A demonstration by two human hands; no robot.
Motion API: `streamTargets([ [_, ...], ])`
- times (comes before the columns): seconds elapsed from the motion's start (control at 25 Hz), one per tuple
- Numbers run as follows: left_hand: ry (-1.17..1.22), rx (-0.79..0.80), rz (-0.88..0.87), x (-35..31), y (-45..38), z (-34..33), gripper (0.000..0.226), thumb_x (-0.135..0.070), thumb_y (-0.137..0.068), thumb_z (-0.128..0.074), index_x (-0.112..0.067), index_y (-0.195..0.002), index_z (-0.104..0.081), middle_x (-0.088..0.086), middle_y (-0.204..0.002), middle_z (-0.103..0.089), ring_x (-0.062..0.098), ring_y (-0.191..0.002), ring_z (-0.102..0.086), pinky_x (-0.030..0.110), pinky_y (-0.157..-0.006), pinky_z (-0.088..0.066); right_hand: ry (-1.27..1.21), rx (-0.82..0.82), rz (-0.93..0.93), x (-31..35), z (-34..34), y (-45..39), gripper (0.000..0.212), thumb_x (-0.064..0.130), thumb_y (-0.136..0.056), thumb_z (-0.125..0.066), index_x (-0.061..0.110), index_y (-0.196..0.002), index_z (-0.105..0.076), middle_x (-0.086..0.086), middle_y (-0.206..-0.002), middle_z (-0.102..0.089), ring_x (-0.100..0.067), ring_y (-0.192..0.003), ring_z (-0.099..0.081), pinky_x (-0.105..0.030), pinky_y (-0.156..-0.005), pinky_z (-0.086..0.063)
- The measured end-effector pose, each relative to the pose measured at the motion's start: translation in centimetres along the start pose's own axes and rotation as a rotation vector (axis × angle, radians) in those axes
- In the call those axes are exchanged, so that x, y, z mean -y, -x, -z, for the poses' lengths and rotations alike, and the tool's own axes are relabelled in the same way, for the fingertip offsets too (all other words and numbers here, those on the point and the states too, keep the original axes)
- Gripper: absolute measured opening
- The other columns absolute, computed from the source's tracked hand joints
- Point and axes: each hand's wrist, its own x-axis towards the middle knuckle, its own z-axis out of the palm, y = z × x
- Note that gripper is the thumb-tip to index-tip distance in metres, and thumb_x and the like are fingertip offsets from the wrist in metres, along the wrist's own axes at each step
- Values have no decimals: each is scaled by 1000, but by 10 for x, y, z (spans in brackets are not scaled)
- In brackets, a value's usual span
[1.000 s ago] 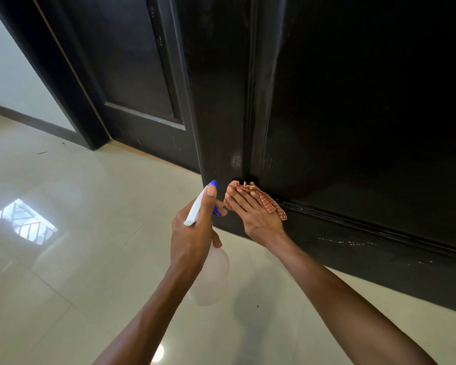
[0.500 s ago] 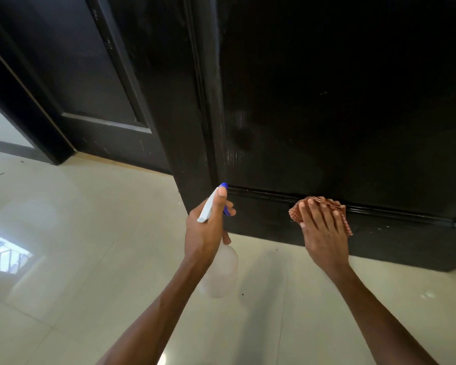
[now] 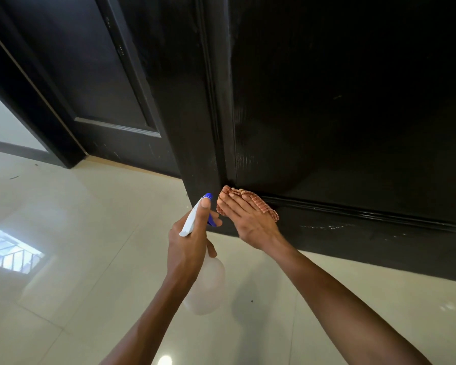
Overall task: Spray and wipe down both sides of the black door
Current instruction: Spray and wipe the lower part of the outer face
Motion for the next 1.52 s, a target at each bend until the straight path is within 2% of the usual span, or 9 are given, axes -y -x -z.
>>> streamTargets([
  [0.36,34,121,22,-5,5,-30,60,-70,-84,-41,-19,-83,-72,-9,-80,-72,10,-49,-61,18,-46,-51,115,-93,-215,-75,9,113,66,18,-105,-41,18,-165,-15,-2,-172,-13,-19,-159,-14,-39,-129,-7],
  [0.48,46,167,38,-8,9,-37,60,-68,-83,-42,-16,-85,-72,-8,-82,-71,5,-56,-63,17,-46,-51,96,-175,-461,-102,7,172,60,30,-108,-35,15,-163,-19,-7,-170,-19,-30,-156,-25,-42,-129,-5],
  [0.6,53,174,31,-7,13,-37,62,-67,-82,-42,-13,-88,-73,-4,-85,-72,14,-64,-66,16,-46,-50,-44,-274,-873,-101,-3,186,66,40,-109,-29,8,-163,-9,-16,-170,-11,-35,-158,-11,-43,-129,2],
  [0.8,-16,186,-2,-3,16,-37,63,-71,-85,-39,-17,-83,-73,-9,-85,-73,13,-51,-62,18,-48,-52,-672,-839,-1470,-81,16,105,70,36,-109,-28,-3,-161,-2,-23,-170,3,-36,-158,1,-22,-123,13],
  [0.88,-34,167,-19,-3,16,-35,62,-71,-86,-38,-18,-83,-72,-8,-86,-73,12,-50,-62,20,-48,-53,-740,-912,-1573,-67,27,75,72,40,-108,-24,-5,-160,-2,-24,-170,4,-35,-159,2,-28,-125,9],
  [1.0,-90,151,-49,-1,16,-27,61,-72,-90,-37,-22,-82,-72,-11,-85,-75,16,-48,-62,32,-59,-56,-777,-860,-1523,-24,29,29,74,43,-106,-21,-6,-160,-3,-23,-169,5,-33,-159,5,-46,-129,-1],
  [1.16,-134,89,-41,-4,21,-20,50,-68,-91,-37,-31,-76,-67,-11,-64,-68,19,-49,-60,33,-62,-51,-665,-651,-1317,52,-9,-23,71,40,-110,-33,4,-163,-1,-14,-171,10,-33,-159,8,-48,-129,-2],
  [1.32,-138,44,-32,-1,21,-11,39,-63,-90,-38,-37,-72,-59,-13,-51,-62,9,-43,-58,31,-57,-49,-403,-305,-780,93,-53,-28,68,47,-110,-30,13,-165,-11,-12,-172,-2,-33,-159,5,-50,-129,-9],
  [1.52,-159,100,-59,11,14,-11,53,-67,-92,-33,-35,-74,-71,-2,-61,-68,12,-44,-59,31,-59,-51,-222,-278,-415,47,-46,6,60,32,-111,-39,16,-165,-16,-4,-172,-13,-21,-160,-7,-41,-129,-18],
])
